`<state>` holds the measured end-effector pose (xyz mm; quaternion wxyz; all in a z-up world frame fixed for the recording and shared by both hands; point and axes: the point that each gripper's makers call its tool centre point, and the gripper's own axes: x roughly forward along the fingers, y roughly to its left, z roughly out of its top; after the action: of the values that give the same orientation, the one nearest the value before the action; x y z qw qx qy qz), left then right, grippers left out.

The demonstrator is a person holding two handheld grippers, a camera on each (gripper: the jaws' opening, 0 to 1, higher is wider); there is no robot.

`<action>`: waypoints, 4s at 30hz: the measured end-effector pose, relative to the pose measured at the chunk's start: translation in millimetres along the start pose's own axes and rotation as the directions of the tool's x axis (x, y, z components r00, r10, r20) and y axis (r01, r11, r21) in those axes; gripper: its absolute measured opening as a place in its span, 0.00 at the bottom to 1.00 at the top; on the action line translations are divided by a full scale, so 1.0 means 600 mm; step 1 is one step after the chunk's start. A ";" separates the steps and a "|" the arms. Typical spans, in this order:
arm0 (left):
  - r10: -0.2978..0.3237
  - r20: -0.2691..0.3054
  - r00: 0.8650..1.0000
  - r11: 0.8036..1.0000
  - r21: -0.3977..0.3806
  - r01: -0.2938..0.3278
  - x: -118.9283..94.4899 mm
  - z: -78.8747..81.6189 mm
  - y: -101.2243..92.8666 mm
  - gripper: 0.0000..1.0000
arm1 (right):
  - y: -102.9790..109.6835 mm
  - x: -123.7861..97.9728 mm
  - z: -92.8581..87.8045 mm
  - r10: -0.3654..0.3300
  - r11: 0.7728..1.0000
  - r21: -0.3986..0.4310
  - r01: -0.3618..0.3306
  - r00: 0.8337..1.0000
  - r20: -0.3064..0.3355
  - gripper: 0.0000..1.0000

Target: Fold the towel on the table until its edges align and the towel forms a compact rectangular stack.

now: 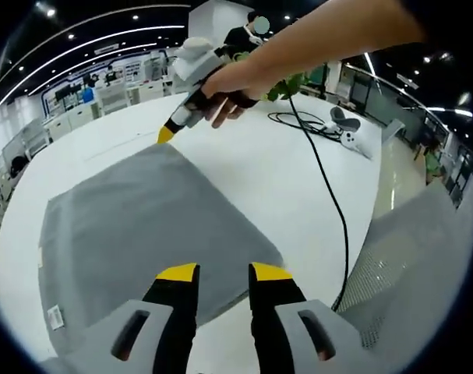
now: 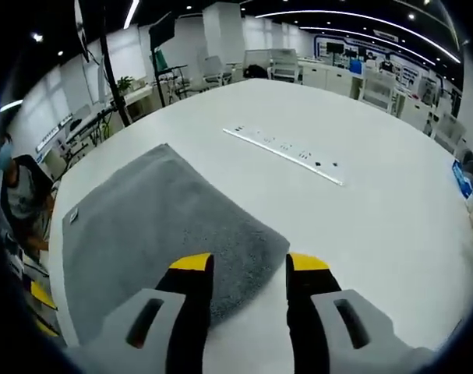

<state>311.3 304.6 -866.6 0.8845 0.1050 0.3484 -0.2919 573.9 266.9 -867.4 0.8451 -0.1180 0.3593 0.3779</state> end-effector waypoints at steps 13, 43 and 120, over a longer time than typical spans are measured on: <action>-0.048 -0.016 0.999 0.998 0.040 0.049 0.039 0.005 -0.067 0.25 | -0.022 0.018 -0.015 -0.013 1.000 0.023 0.013 1.000 0.006 0.32; -0.032 -0.107 0.994 0.990 0.131 0.046 0.092 -0.028 -0.079 0.14 | -0.057 0.073 -0.037 -0.017 0.995 0.096 0.021 0.999 -0.041 0.09; -0.150 0.322 0.935 0.979 -0.084 0.186 -0.102 0.161 -0.096 0.02 | -0.040 -0.157 0.131 -0.215 0.963 0.185 0.198 0.974 0.078 0.00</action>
<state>295.1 247.5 -752.9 0.9050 -0.0231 0.2267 -0.3593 588.9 235.2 -747.5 0.9035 -0.0613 0.3355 0.2597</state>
